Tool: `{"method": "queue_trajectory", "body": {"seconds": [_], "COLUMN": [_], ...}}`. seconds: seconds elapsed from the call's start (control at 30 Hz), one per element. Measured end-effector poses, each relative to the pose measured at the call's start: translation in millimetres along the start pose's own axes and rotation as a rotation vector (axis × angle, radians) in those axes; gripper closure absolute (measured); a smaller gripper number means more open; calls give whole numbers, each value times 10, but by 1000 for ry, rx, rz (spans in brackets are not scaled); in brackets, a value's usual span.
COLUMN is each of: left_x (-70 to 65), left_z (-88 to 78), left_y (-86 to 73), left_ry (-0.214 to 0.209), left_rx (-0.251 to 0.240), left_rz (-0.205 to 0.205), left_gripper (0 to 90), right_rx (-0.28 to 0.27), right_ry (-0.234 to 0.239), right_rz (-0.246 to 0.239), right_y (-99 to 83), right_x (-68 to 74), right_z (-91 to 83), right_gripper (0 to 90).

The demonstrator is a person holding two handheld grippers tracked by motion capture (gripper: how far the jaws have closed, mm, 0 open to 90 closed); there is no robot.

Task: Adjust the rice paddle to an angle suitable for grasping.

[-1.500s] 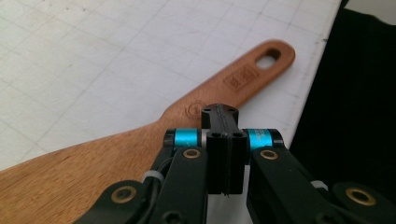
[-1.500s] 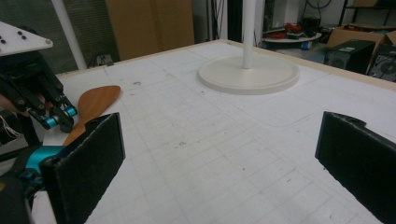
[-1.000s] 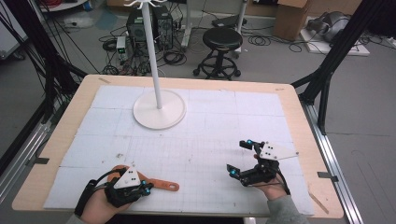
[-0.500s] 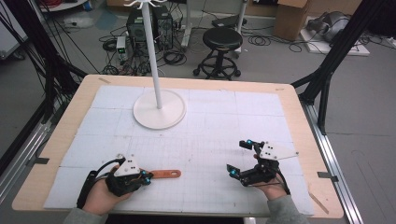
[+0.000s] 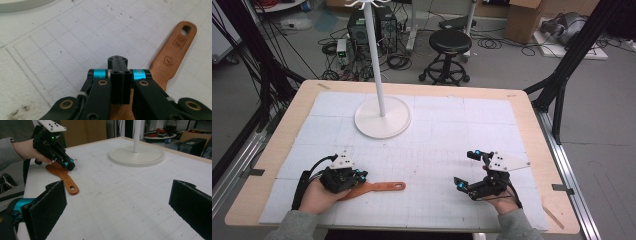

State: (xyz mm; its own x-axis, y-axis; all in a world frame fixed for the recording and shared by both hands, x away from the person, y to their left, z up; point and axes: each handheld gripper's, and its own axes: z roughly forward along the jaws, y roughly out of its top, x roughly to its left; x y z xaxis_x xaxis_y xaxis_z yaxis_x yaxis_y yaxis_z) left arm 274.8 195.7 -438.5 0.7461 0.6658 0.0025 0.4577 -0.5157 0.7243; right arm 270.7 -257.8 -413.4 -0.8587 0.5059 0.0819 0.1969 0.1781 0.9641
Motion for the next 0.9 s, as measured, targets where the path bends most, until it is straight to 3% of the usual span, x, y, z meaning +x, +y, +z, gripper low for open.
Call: {"method": "queue_trajectory", "body": {"seconds": [0.33,0.7,0.9], "left_x": [-49,-102,-151], "left_z": [-211,-393,-440], "left_y": [-170,-334,-368], "left_ry": [10,27,21], "left_rx": [35,43,49], "left_rz": [17,0,20], "left_gripper": [897,897,897], "right_rx": [-2,-4,-2], "right_ry": [-4,-4,-2], "right_rz": [1,1,-7], "right_y": [0,2,2], "right_x": [-2,-1,4], "right_z": [-8,-17,-6], "right_gripper": [0,0,0]}}
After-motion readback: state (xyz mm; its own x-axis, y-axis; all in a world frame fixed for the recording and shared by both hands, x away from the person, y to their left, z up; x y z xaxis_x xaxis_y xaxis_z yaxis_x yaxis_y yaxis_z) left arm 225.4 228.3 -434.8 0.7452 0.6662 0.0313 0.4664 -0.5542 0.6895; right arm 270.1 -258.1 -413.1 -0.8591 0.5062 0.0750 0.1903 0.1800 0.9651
